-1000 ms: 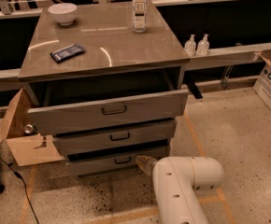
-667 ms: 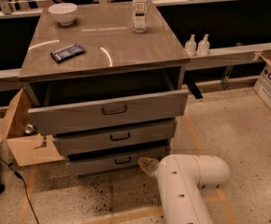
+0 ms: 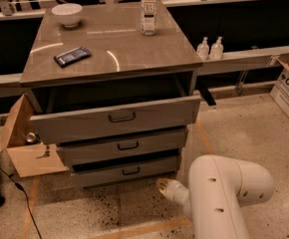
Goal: Close bottom drawer
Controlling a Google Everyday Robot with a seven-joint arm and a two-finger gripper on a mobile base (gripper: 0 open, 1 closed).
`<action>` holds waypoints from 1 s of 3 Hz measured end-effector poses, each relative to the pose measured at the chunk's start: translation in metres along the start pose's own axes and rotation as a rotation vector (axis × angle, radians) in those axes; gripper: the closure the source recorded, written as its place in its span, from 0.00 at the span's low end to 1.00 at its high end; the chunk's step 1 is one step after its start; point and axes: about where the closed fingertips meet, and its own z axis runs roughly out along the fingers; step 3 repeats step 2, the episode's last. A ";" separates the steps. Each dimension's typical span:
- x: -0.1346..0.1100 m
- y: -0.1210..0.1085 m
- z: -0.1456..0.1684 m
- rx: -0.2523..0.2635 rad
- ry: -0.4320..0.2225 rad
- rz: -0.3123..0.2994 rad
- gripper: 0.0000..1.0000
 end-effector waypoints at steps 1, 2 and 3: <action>0.004 0.029 -0.019 -0.052 0.030 0.029 0.87; 0.002 0.026 -0.017 -0.048 0.027 0.027 0.63; 0.002 0.026 -0.017 -0.048 0.027 0.027 0.63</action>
Offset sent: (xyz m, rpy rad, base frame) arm -0.0289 -0.0005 -0.0037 -0.0038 0.0573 0.0031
